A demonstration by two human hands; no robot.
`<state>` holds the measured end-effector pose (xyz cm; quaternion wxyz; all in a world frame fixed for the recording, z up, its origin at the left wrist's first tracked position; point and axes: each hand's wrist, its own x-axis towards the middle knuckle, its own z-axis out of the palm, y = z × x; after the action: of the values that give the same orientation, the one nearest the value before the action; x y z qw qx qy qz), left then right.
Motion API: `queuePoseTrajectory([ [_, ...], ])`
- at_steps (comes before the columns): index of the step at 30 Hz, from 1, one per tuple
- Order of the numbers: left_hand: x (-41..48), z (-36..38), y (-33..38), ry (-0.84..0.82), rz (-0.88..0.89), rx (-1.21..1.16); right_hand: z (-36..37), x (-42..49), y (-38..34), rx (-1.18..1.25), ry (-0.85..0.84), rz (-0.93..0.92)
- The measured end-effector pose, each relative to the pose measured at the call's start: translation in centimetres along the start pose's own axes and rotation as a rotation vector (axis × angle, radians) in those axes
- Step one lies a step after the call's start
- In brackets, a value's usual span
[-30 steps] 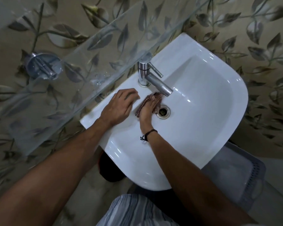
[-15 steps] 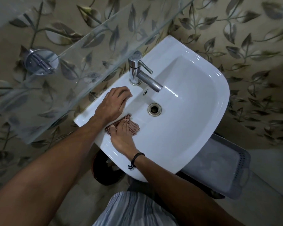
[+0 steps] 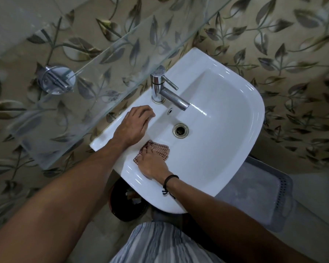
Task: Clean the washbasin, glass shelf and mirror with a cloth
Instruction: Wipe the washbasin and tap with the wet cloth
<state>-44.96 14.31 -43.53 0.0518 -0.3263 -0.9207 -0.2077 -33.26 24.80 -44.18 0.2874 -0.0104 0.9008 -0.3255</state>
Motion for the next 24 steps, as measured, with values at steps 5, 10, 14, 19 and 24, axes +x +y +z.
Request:
queuePoseTrajectory([
  [5, 0.0, 0.0, 0.1, -0.009, 0.000, -0.003, 1.0, -2.3, -2.6, 0.203, 0.103, -0.020],
  [10, 0.0, 0.1, -0.1, -0.001, 0.006, -0.008, 0.3, -1.4, 1.0, 0.134, 0.042, -0.063],
  [14, 0.1, 0.0, 0.1, 0.004, -0.002, -0.004, 1.2, 2.0, 5.0, -0.144, 0.017, -0.038],
  [19, -0.1, 0.1, -0.1, -0.009, -0.021, 0.009, 1.0, 2.8, 7.1, -0.307, 0.070, -0.007],
  [24, 0.0, 0.2, -0.2, -0.018, -0.017, 0.018, -0.8, 4.1, 8.4, -0.323, 0.173, 0.079],
])
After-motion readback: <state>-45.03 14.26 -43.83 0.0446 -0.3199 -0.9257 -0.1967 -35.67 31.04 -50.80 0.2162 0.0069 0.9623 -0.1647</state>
